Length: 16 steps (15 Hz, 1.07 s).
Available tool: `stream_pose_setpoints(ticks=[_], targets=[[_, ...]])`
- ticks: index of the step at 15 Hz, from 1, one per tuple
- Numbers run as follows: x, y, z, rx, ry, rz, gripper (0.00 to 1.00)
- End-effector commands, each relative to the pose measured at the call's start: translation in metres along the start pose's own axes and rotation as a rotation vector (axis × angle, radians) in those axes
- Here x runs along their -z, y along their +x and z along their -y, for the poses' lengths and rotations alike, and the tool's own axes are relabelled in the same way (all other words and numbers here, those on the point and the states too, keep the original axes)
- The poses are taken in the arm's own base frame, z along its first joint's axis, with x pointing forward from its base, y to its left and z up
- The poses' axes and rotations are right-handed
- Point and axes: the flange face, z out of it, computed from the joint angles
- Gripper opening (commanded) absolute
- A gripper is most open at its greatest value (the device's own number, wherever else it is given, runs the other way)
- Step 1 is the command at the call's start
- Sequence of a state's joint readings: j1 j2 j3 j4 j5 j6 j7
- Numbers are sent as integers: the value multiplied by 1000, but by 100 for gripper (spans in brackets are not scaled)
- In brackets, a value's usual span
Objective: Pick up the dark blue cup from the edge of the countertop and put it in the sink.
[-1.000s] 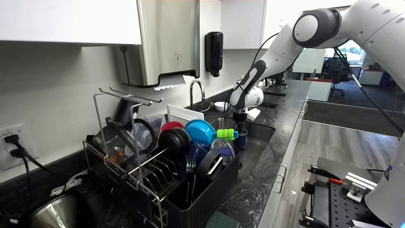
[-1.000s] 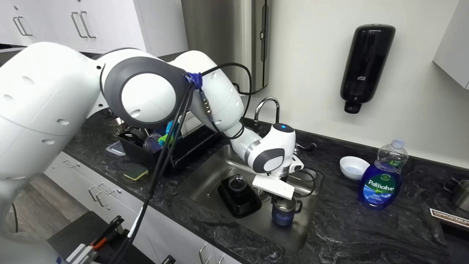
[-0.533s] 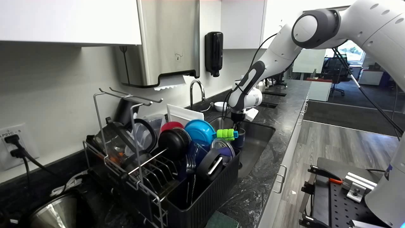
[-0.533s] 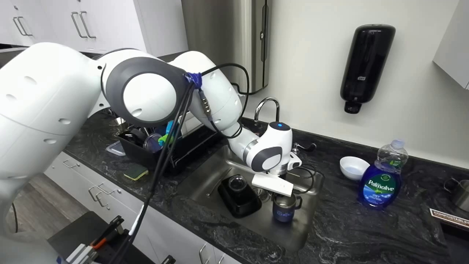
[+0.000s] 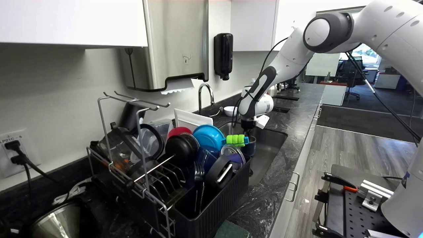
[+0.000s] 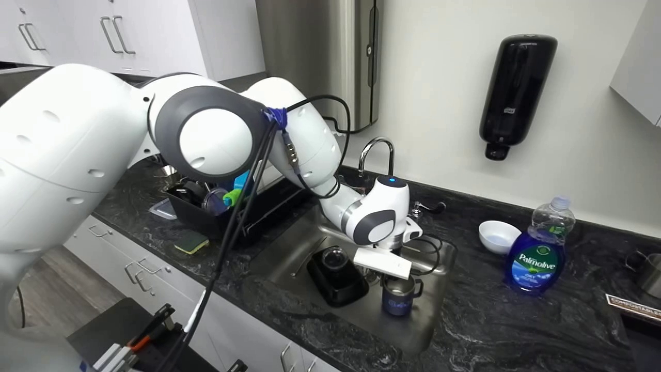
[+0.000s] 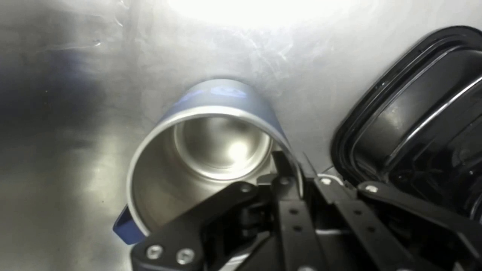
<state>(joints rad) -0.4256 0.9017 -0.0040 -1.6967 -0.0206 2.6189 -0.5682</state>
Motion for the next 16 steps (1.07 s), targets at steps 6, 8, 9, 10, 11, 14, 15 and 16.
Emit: stream_pose_setpoints(ticks=[6, 8, 9, 10, 11, 14, 15, 16], targets=[[-3, 2, 0, 29, -16, -1, 34], [1, 2, 0, 31, -25, -1, 47], [3, 2, 0, 31, -29, 0, 53], [8, 1, 0, 30, -36, -1, 61], [13, 1, 0, 32, -43, -5, 67], [42, -2, 1, 29, -64, -24, 88], [53, -3, 2, 27, -65, -30, 95], [66, -5, 5, 24, -64, -32, 99]])
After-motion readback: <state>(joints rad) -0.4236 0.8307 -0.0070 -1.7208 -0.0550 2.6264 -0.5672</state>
